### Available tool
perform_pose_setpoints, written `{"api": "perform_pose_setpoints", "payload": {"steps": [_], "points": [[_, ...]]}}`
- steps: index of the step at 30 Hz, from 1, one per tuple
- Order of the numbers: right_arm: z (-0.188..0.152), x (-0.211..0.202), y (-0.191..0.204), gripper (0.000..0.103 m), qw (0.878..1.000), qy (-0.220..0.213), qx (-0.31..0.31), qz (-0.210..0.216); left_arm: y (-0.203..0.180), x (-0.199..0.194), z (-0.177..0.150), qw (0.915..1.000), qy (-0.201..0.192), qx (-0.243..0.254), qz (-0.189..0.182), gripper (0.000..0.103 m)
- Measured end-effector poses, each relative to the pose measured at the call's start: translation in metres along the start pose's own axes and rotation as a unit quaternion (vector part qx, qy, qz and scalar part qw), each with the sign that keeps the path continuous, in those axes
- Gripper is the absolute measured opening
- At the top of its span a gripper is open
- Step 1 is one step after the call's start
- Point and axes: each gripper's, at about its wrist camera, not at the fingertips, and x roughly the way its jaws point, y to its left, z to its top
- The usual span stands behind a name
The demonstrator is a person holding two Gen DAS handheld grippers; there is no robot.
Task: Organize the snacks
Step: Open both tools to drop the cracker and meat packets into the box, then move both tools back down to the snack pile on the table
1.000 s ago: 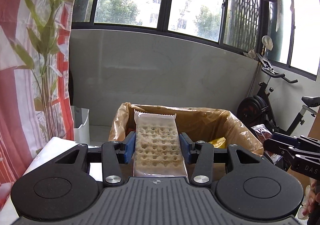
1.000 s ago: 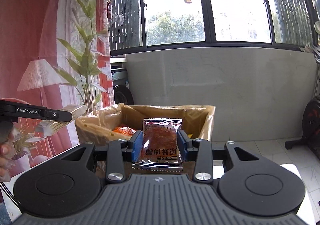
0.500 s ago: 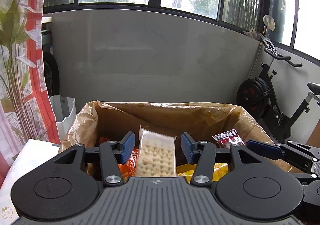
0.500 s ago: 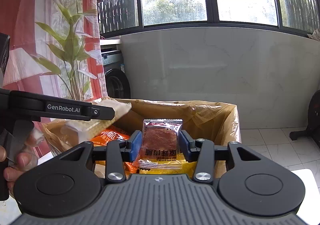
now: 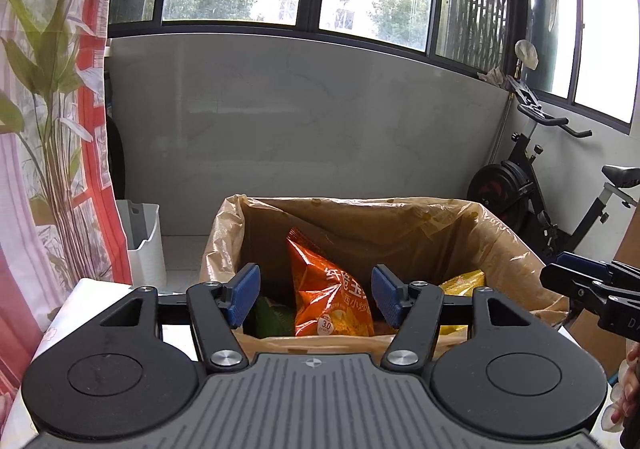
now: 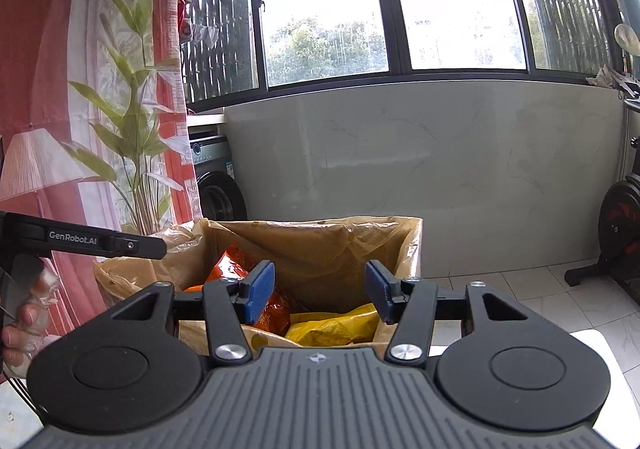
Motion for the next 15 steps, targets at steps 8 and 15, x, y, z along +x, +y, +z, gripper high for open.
{"api": "perform_pose_setpoints", "payload": {"steps": [8, 15], "points": [[-0.034, -0.041, -0.011, 0.054, 1.000, -0.010, 0.007, -0.024, 0.022, -0.043, -0.034, 0.9998, -0.003, -0.017, 0.010, 0.064], [-0.077, -0.046, -0.023, 0.054, 0.998, 0.038, 0.022, -0.046, 0.032, -0.045, -0.068, 0.9977, 0.025, -0.062, 0.011, 0.064]]}}
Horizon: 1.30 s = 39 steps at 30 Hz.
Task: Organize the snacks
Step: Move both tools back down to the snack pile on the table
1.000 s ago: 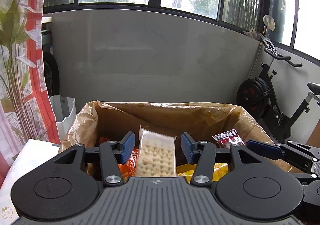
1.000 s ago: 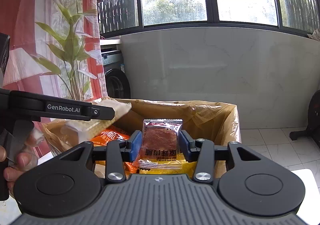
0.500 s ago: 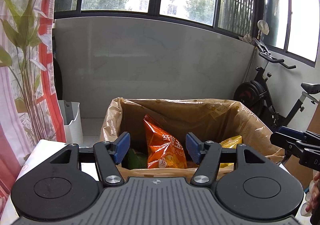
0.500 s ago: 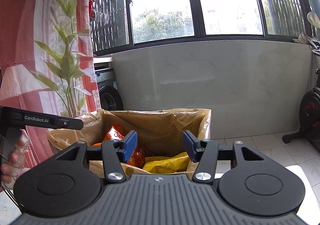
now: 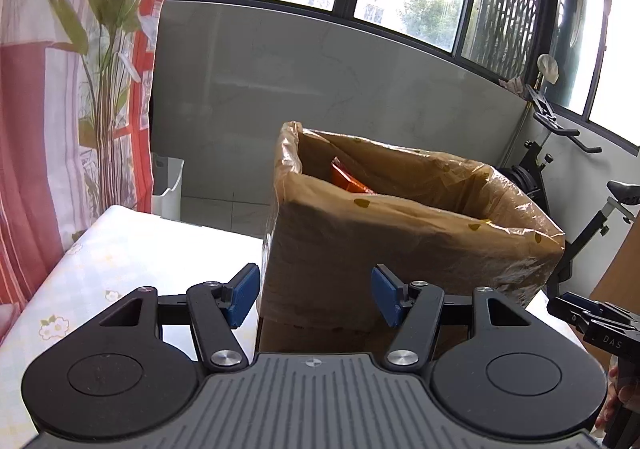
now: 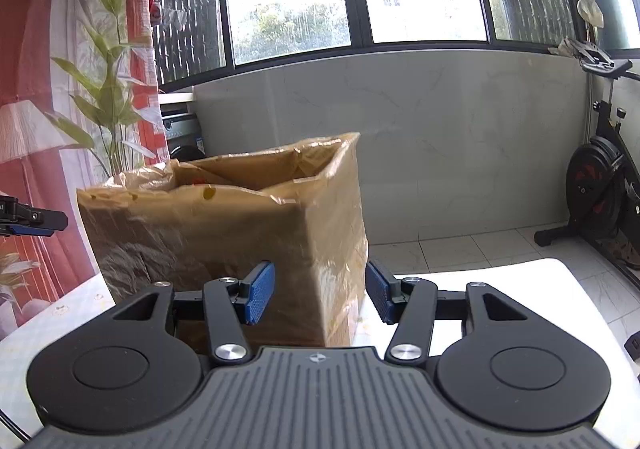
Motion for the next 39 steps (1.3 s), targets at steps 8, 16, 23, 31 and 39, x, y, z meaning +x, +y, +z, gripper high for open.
{"api": "perform_pose_setpoints", "payload": {"steps": [8, 16, 23, 31, 39], "points": [[-0.054, 0.027, -0.020, 0.054, 0.995, 0.092, 0.026, -0.016, 0.002, 0.021, -0.031, 0.9991, 0.039, 0.003, 0.016, 0.064], [-0.073, 0.063, -0.034, 0.054, 0.987, 0.154, 0.003, -0.037, 0.001, 0.035, -0.046, 0.9977, 0.064, 0.006, 0.021, 0.064], [-0.082, 0.072, -0.038, 0.067, 0.984, 0.170, 0.018, -0.057, 0.001, 0.043, -0.053, 0.9965, 0.080, 0.008, 0.022, 0.064], [-0.091, 0.045, -0.026, 0.054, 0.985, 0.169, -0.003, -0.041, -0.001, 0.052, -0.065, 0.9948, 0.100, 0.006, 0.019, 0.064], [-0.091, 0.031, -0.016, 0.027, 0.986, 0.165, 0.013, -0.012, -0.002, 0.061, -0.081, 0.9913, 0.130, 0.004, 0.022, 0.069]]}}
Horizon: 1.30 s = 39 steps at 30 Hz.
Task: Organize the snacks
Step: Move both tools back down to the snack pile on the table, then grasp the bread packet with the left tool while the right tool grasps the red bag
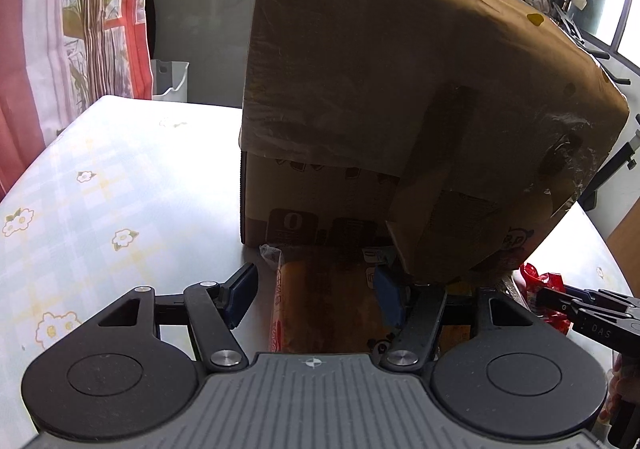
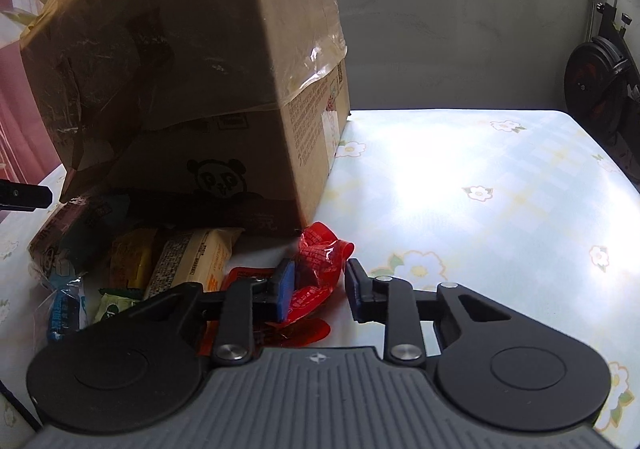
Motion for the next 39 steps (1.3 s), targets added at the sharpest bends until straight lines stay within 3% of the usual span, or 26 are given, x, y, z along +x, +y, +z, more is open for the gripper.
{"api": "perform_pose_setpoints", "payload": {"steps": [8, 12, 16, 20, 27, 31, 39], "points": [[-0.003, -0.028, 0.000, 0.026, 0.999, -0.023, 0.033, 0.019, -0.014, 0.017, -0.006, 0.9994, 0.019, 0.030, 0.001, 0.073], [-0.002, -0.031, 0.000, 0.026, 0.999, -0.022, 0.034, 0.025, -0.018, 0.027, -0.010, 0.9990, 0.023, 0.039, 0.007, 0.080], [-0.002, -0.031, 0.000, 0.026, 0.999, -0.021, 0.038, 0.030, -0.018, 0.033, -0.013, 0.9990, 0.034, 0.027, 0.006, 0.084], [0.000, -0.031, 0.004, 0.026, 0.999, -0.023, 0.035, 0.035, -0.017, 0.029, -0.017, 0.9985, 0.029, 0.044, 0.014, 0.075], [0.001, -0.039, 0.008, 0.026, 0.998, -0.030, 0.037, 0.042, 0.004, 0.006, -0.027, 0.9991, 0.036, 0.019, 0.011, 0.073], [0.005, -0.050, 0.013, 0.026, 0.997, -0.042, 0.030, 0.050, 0.017, -0.020, -0.026, 0.9997, 0.020, 0.010, 0.008, 0.073], [0.027, -0.080, 0.030, 0.026, 0.993, -0.093, 0.010, 0.071, 0.032, -0.088, 0.001, 0.9983, -0.057, -0.008, 0.006, 0.073]]}}
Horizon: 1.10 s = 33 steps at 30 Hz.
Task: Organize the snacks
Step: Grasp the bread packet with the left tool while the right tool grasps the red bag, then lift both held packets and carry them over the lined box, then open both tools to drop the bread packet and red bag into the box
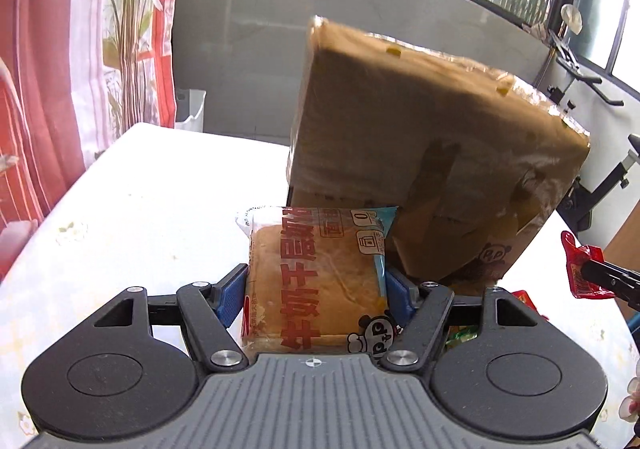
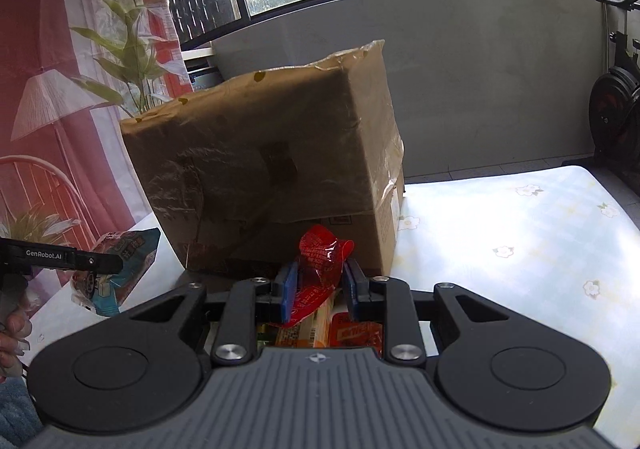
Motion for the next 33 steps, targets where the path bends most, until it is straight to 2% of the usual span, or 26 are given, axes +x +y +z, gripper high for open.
{"api": "perform_pose_setpoints", "payload": {"steps": [4, 7, 11, 14, 17, 20, 26, 28, 30, 31, 33], "points": [[0.025, -0.010, 0.009, 0.026, 0.999, -0.036, -0.017, 0.011, -0.002, -0.032, 0.028, 0.9976, -0.067, 0.018, 0.006, 0.073], [0.051, -0.017, 0.017, 0.026, 0.997, -0.069, -0.042, 0.013, -0.012, -0.043, 0.052, 0.9942, -0.102, 0.033, -0.002, 0.073], [0.087, -0.018, 0.024, 0.026, 0.992, -0.106, -0.071, 0.017, -0.040, -0.041, 0.090, 0.9884, -0.138, 0.060, -0.023, 0.073], [0.108, -0.006, 0.030, 0.026, 0.988, -0.117, -0.094, 0.018, -0.062, -0.030, 0.115, 0.9841, -0.154, 0.081, -0.034, 0.073], [0.125, 0.020, 0.032, 0.027, 0.987, -0.113, -0.116, 0.018, -0.083, -0.008, 0.139, 0.9820, -0.155, 0.097, -0.048, 0.073], [0.135, 0.047, 0.034, 0.026, 0.987, -0.098, -0.125, 0.011, -0.102, 0.020, 0.156, 0.9835, -0.141, 0.101, -0.051, 0.073], [0.139, 0.092, 0.043, 0.027, 0.986, -0.065, -0.153, -0.006, -0.125, 0.090, 0.168, 0.9865, -0.102, 0.121, -0.043, 0.073], [0.136, 0.101, 0.041, 0.033, 0.986, -0.058, -0.156, -0.008, -0.127, 0.106, 0.168, 0.9876, -0.091, 0.120, -0.045, 0.073], [0.133, 0.109, 0.041, 0.042, 0.985, -0.053, -0.161, -0.013, -0.129, 0.120, 0.169, 0.9882, -0.080, 0.118, -0.055, 0.074], [0.132, 0.112, 0.041, 0.050, 0.986, -0.048, -0.160, -0.014, -0.131, 0.124, 0.169, 0.9887, -0.076, 0.116, -0.057, 0.075], [0.130, 0.117, 0.039, 0.050, 0.987, -0.042, -0.152, -0.016, -0.136, 0.124, 0.168, 0.9891, -0.073, 0.114, -0.058, 0.082]]}}
